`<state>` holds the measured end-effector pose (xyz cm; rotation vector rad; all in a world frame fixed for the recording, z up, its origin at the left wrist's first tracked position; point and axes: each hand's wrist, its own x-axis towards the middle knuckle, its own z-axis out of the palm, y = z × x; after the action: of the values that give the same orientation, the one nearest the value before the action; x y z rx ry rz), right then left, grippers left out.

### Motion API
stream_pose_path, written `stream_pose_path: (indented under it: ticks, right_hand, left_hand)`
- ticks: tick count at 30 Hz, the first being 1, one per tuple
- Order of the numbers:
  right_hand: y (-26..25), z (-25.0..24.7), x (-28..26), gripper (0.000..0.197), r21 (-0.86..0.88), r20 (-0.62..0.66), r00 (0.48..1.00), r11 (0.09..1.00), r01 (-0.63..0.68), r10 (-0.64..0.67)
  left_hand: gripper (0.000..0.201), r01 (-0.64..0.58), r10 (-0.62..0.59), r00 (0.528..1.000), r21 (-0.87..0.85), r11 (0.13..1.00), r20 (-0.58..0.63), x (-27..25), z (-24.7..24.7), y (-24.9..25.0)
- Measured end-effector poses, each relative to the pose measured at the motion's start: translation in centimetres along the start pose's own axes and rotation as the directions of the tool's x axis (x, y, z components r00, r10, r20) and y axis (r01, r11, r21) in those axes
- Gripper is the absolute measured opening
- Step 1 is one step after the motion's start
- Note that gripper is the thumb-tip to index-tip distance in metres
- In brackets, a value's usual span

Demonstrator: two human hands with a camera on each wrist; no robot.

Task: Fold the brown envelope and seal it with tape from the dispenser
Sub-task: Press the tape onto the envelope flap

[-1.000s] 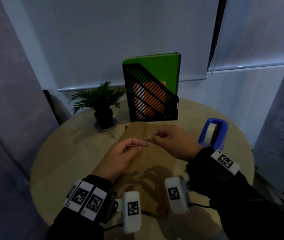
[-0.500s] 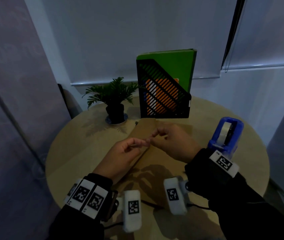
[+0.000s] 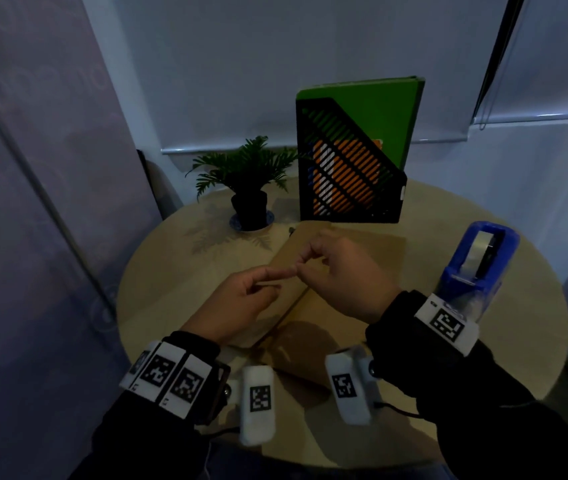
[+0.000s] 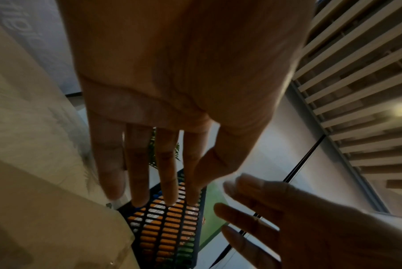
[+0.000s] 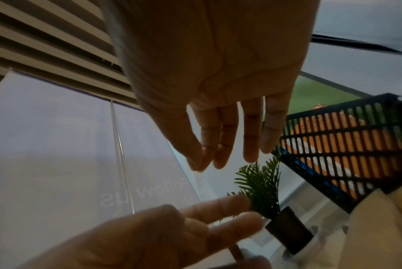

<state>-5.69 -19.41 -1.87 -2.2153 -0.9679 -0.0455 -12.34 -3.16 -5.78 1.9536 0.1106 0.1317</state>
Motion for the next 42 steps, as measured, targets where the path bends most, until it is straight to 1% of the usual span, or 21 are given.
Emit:
stream_pose_path:
  ticks: [2,4,6,8,10,12,13,14,16,18,21,22,25,27,29,31,34,37,39,42]
  right_hand:
    - [-0.2,0.2,0.1,0.017,0.064,-0.006,1.000,0.998,-0.016,0.016]
    - [0.0,0.4,0.4,0.025,0.107,0.019,0.998,0.992,-0.060,0.058]
    - [0.4,0.7,0.5,0.023,0.170,0.071,0.989,0.976,-0.137,0.127]
    - [1.0,1.2,0.5,0.020,0.246,0.132,0.969,0.940,-0.235,0.208]
    - [1.9,2.0,0.5,0.019,0.345,0.182,0.943,0.880,-0.325,0.277]
    - [2.7,2.7,0.5,0.017,0.420,0.209,0.923,0.823,-0.383,0.323]
    - [3.0,3.0,0.5,0.016,0.435,0.227,0.912,0.802,-0.410,0.343]
    - [3.2,3.3,0.6,0.015,0.443,0.250,0.900,0.785,-0.433,0.356]
    - [3.4,3.7,0.6,0.015,0.466,0.303,0.883,0.753,-0.464,0.357]
    - [3.4,4.2,0.8,0.015,0.483,0.337,0.868,0.724,-0.492,0.364]
    - [3.8,5.3,1.0,0.014,0.475,0.364,0.847,0.706,-0.526,0.386]
    - [3.8,5.6,1.0,0.016,0.461,0.367,0.841,0.707,-0.536,0.398]
    - [3.7,6.4,1.0,0.036,0.418,0.353,0.829,0.719,-0.555,0.434]
    - [3.9,6.9,0.9,0.039,0.421,0.363,0.825,0.714,-0.560,0.433]
    - [3.9,7.4,0.7,0.035,0.418,0.395,0.813,0.705,-0.573,0.427]
    - [3.7,8.0,0.7,0.025,0.401,0.409,0.812,0.717,-0.570,0.417]
    - [3.7,8.6,0.8,0.027,0.375,0.416,0.806,0.728,-0.573,0.421]
    - [3.7,9.0,0.7,0.022,0.316,0.434,0.802,0.764,-0.563,0.411]
    - [3.8,9.1,0.7,0.024,0.273,0.442,0.790,0.775,-0.570,0.425]
    - [3.9,9.2,0.8,0.024,0.227,0.437,0.786,0.792,-0.567,0.438]
  left_hand:
    - [0.035,0.023,-0.026,0.999,0.057,0.998,0.046,0.1,-0.6,-0.2]
    - [0.032,0.035,-0.045,0.997,0.166,0.986,0.059,0.3,-1.4,-0.7]
    - [0.030,0.067,-0.084,0.996,0.306,0.950,0.042,0.6,-2.2,-1.3]
    - [0.029,0.128,-0.154,0.988,0.426,0.896,0.028,0.8,-2.9,-1.9]
    - [0.026,0.171,-0.237,0.970,0.561,0.810,0.046,0.9,-3.4,-2.5]
    - [0.026,0.169,-0.307,0.948,0.682,0.712,0.085,1.2,-3.8,-3.1]
    - [0.029,0.167,-0.334,0.937,0.716,0.678,0.098,1.4,-3.9,-3.4]
    - [0.032,0.171,-0.359,0.927,0.735,0.657,0.106,1.6,-4.0,-3.6]
    - [0.036,0.179,-0.391,0.913,0.747,0.640,0.117,1.9,-4.1,-3.8]
    - [0.038,0.163,-0.395,0.910,0.764,0.624,0.129,2.1,-4.0,-3.8]
    - [0.041,0.119,-0.395,0.906,0.801,0.586,0.155,2.4,-3.7,-3.8]
    - [0.043,0.109,-0.398,0.904,0.813,0.572,0.158,2.4,-3.7,-3.9]
    - [0.049,0.073,-0.404,0.896,0.837,0.542,0.183,2.5,-3.8,-4.2]
    - [0.050,0.060,-0.407,0.892,0.842,0.536,0.195,2.6,-3.9,-4.3]
    - [0.049,0.048,-0.404,0.892,0.846,0.531,0.203,2.7,-3.8,-4.3]
    - [0.048,0.017,-0.383,0.898,0.851,0.525,0.217,2.8,-3.5,-4.4]
    - [0.044,-0.037,-0.348,0.907,0.866,0.498,0.239,2.9,-3.1,-4.5]
    - [0.047,-0.033,-0.345,0.911,0.872,0.488,0.227,3.1,-2.8,-4.8]
    - [0.048,-0.022,-0.351,0.911,0.873,0.486,0.219,3.2,-2.8,-4.8]
    - [0.049,-0.012,-0.352,0.912,0.869,0.495,0.212,3.2,-2.8,-4.8]
